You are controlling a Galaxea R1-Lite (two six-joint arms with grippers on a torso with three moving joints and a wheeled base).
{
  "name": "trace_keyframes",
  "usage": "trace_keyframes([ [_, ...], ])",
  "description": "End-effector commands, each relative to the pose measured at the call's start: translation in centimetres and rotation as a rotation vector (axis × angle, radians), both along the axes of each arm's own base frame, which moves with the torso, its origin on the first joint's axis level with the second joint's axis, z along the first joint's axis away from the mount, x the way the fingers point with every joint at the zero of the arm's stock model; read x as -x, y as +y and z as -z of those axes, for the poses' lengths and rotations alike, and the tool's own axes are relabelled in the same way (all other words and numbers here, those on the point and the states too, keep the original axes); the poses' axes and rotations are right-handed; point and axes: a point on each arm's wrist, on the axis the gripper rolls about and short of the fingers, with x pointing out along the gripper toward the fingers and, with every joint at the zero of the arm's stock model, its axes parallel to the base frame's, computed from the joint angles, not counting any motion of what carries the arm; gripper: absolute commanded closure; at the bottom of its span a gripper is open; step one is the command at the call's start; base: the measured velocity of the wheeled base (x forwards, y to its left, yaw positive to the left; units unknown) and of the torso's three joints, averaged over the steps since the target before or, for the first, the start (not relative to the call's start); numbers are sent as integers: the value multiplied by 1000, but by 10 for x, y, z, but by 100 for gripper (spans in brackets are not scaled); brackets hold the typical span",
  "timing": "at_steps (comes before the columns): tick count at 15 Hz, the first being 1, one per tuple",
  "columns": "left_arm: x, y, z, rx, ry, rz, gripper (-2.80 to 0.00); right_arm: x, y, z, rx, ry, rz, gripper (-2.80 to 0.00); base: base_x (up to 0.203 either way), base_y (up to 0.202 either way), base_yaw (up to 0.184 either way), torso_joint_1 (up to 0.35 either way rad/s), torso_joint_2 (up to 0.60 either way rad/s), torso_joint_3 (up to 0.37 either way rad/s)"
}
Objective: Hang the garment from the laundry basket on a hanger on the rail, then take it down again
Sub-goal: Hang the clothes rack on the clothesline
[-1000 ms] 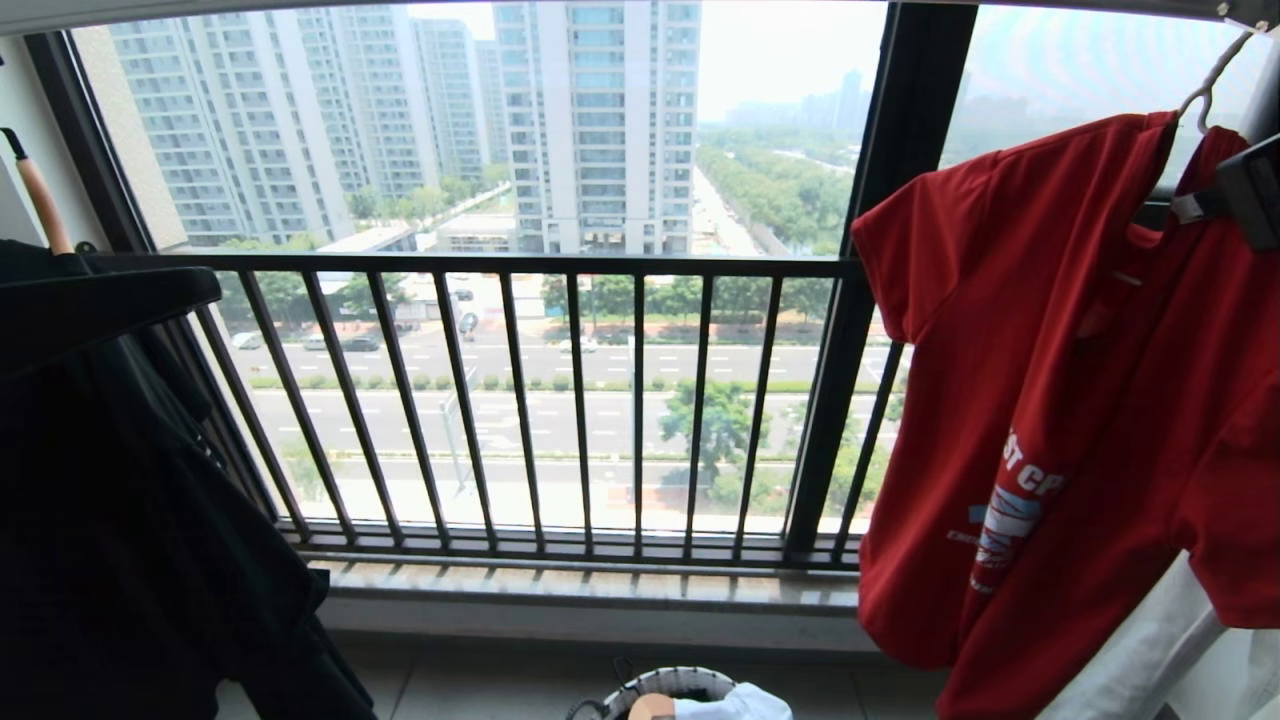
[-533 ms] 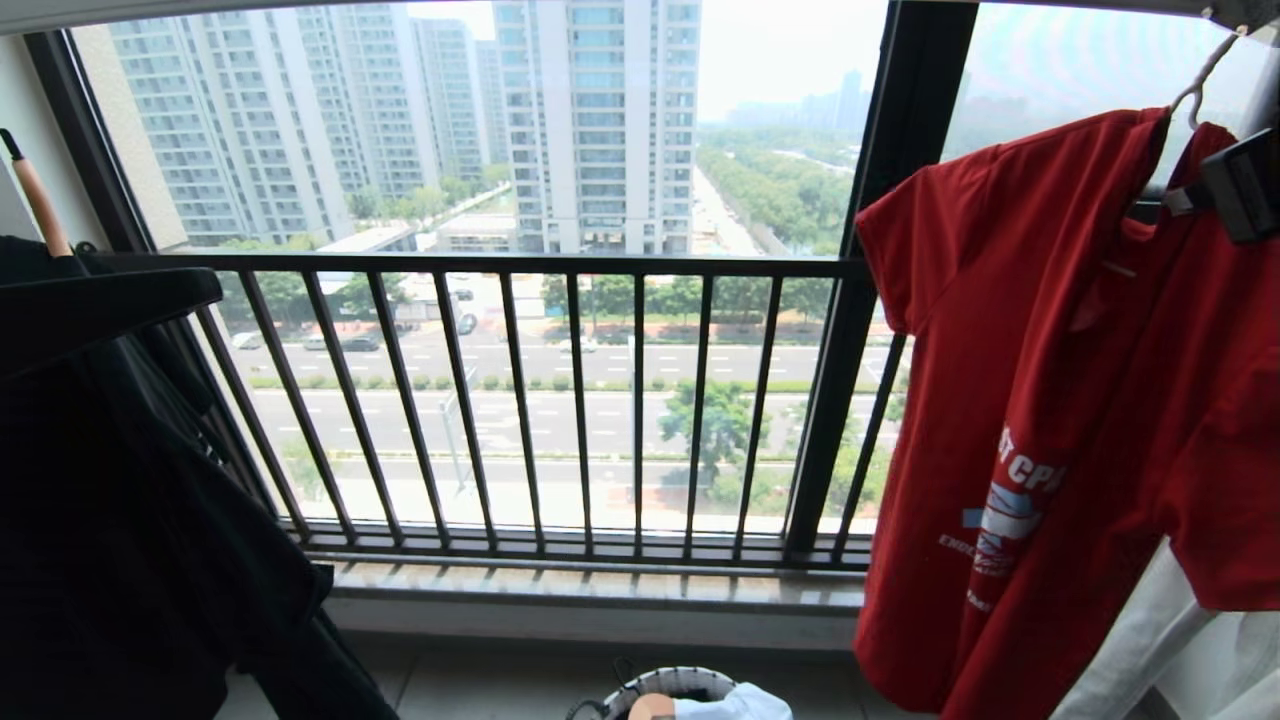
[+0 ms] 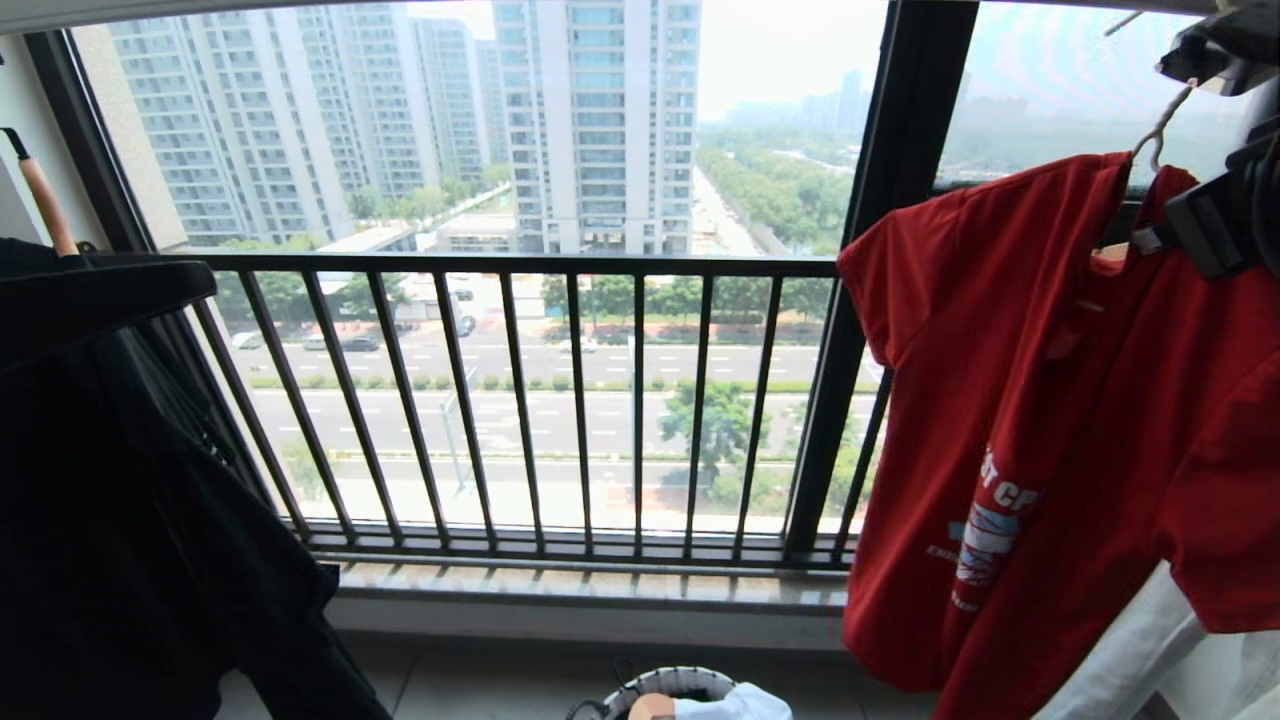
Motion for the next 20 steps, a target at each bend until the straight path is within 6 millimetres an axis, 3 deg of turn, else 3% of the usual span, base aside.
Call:
trace_keyframes([
  [1, 1, 0, -1, 3, -4, 3, 0, 0, 1, 0, 7, 6, -7, 0, 0, 0, 0, 0, 0, 0],
  [8, 2, 0, -1, 3, -7, 3, 0, 7, 6, 4, 36, 29, -31, 0, 0, 0, 0, 0, 0, 0],
  [9, 3, 1, -1, 4, -8, 3, 0, 7, 6, 4, 40, 28, -33, -280, 0, 0, 0, 0, 0, 0],
  [14, 2, 0, -1, 3, -7, 4, 0, 26, 5, -5, 35, -13, -35, -280, 0, 0, 0, 0, 0, 0],
  [20, 2, 0, 0, 1, -3, 7, 0, 90, 0, -9, 13, -65, -57, -280, 0, 0, 0, 0, 0, 0],
])
